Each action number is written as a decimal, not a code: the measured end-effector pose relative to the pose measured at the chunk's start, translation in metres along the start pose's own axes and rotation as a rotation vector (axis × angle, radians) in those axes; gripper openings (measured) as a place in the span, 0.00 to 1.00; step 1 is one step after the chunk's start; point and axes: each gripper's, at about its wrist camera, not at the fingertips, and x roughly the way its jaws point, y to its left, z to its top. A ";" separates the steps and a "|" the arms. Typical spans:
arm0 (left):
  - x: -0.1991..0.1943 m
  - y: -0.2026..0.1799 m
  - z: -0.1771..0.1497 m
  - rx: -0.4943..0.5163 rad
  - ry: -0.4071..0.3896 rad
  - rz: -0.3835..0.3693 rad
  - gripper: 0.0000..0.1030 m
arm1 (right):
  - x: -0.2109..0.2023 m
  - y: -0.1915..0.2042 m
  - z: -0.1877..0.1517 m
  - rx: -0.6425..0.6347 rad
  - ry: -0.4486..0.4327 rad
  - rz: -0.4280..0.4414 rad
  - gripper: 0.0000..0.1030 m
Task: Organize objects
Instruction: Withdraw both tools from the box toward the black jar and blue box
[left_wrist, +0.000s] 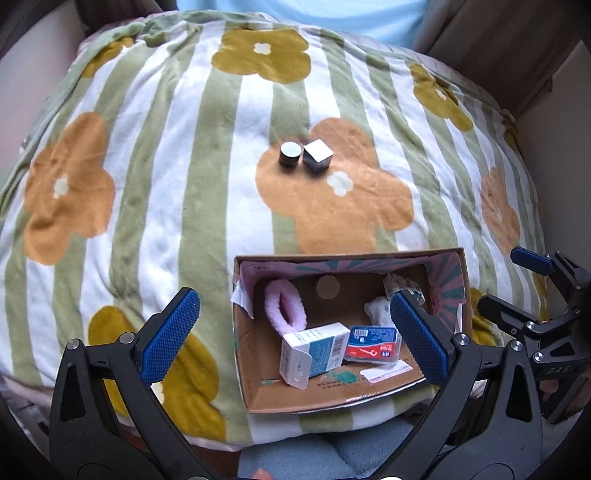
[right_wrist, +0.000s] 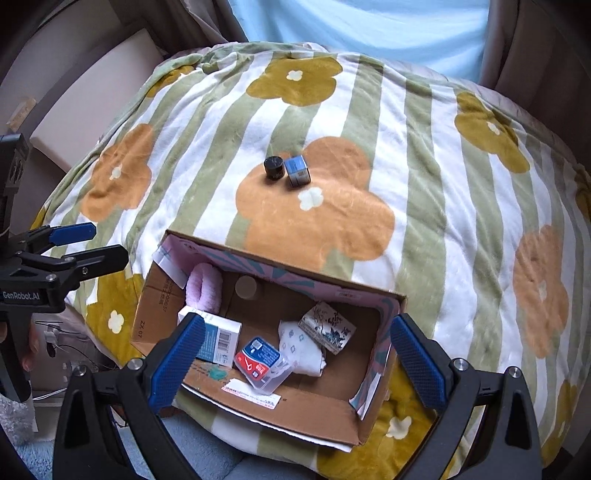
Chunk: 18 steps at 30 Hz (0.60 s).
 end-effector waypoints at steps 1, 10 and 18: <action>0.000 0.003 0.005 -0.010 -0.003 -0.010 1.00 | -0.001 -0.001 0.005 -0.007 -0.009 -0.003 0.97; 0.027 0.011 0.051 0.043 0.001 -0.005 1.00 | 0.003 -0.011 0.058 -0.085 -0.087 0.002 0.97; 0.078 0.015 0.095 0.140 -0.004 -0.018 1.00 | 0.048 -0.026 0.108 -0.157 -0.078 0.053 0.97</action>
